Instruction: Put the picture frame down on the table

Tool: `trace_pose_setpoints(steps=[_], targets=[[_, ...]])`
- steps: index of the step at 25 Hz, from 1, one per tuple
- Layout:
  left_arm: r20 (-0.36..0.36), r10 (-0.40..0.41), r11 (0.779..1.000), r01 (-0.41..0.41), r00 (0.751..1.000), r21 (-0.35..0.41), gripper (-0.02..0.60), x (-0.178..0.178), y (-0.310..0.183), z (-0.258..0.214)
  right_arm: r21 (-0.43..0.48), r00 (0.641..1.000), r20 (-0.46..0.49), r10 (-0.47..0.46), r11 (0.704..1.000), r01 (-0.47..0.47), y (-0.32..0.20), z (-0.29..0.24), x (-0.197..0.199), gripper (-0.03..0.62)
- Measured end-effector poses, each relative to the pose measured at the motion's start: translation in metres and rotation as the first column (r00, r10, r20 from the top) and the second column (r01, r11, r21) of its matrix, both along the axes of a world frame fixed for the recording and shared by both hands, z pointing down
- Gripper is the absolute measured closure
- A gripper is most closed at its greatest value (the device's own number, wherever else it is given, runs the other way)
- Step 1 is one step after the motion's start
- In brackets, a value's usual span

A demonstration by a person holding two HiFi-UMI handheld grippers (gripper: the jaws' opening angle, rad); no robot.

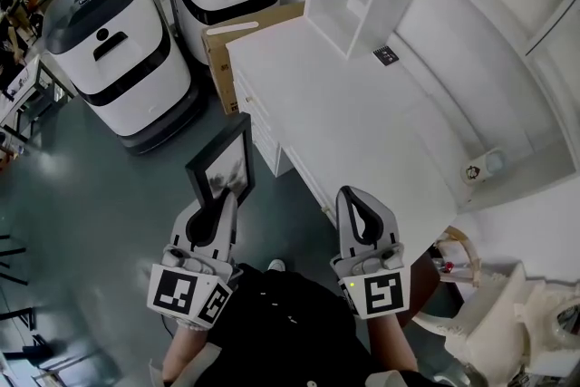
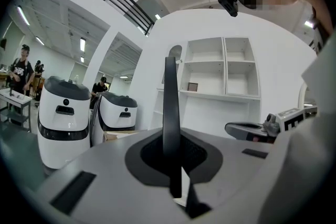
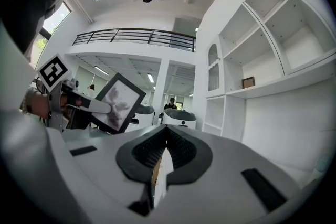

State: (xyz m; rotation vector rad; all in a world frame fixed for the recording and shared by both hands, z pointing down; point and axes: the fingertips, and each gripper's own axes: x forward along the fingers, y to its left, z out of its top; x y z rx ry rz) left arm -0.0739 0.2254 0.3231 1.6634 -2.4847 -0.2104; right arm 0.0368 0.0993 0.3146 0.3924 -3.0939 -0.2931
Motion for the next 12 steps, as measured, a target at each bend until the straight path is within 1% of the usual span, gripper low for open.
trace_pose_setpoints(steps=[5, 8, 12], targets=[[0.014, 0.029, 1.000, -0.029, 0.999, -0.002, 0.569, 0.001, -0.017, -0.002, 0.023, 1.000, 0.003, 0.028, 0.999, -0.028, -0.012, -0.002, 0.003, 0.592], [0.020, 0.056, 0.998, -0.056, 0.998, 0.003, 0.569, 0.002, -0.030, -0.003, 0.038, 0.998, 0.005, 0.068, 0.997, -0.068, -0.023, -0.003, 0.009, 0.592], [0.023, 0.098, 0.995, -0.099, 0.995, 0.008, 0.569, 0.003, -0.051, -0.005, 0.028, 0.992, 0.031, 0.121, 0.992, -0.122, -0.041, -0.008, 0.014, 0.592]])
